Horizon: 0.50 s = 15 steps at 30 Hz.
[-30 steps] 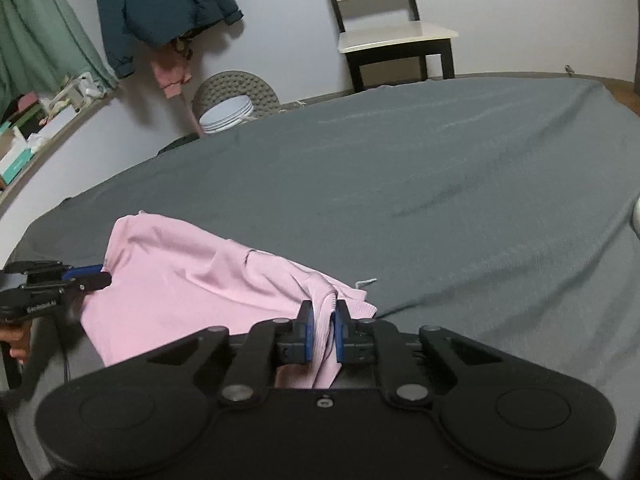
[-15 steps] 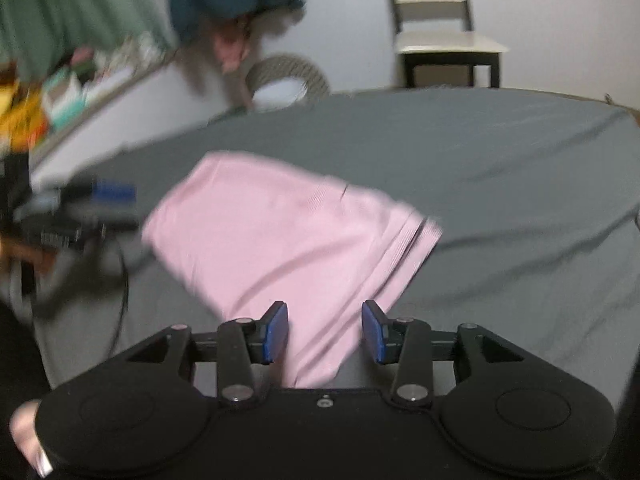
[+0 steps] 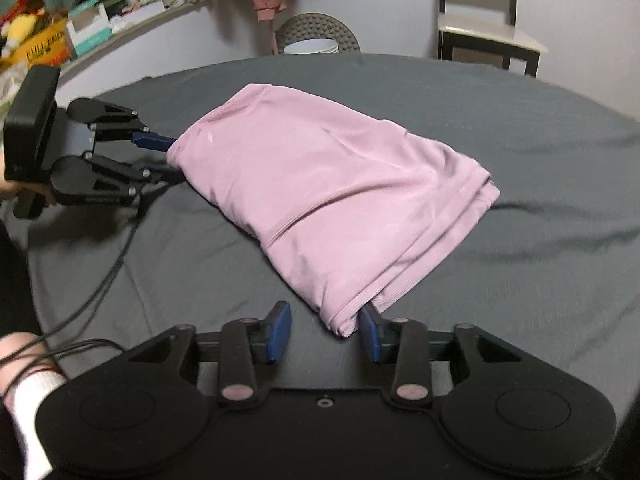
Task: Fold clothes
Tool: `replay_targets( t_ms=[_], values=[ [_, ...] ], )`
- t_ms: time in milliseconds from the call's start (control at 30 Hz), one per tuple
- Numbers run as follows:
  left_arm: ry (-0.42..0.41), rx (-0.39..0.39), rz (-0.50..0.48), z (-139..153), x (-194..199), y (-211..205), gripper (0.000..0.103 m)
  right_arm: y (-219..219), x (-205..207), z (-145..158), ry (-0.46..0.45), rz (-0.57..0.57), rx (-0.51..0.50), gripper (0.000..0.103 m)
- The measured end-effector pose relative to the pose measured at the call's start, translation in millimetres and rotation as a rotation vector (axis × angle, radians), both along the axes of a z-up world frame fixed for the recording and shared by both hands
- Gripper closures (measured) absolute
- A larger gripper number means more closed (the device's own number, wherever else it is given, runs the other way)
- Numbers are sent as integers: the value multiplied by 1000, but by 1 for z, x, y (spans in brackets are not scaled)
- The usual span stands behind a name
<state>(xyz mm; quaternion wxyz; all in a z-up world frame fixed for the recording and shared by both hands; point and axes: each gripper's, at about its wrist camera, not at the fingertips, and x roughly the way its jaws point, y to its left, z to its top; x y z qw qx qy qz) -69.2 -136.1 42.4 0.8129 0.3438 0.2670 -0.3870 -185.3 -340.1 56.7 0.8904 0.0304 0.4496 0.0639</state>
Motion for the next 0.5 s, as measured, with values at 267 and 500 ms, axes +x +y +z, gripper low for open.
replay_targets(
  t_ms=[267, 500],
  values=[
    [-129, 42, 30, 8, -4, -3, 96, 15, -5, 11, -31, 36, -210, 96],
    [-134, 132, 10, 1, -5, -2, 96, 27, -5, 3, 20, 83, -357, 96]
  ],
)
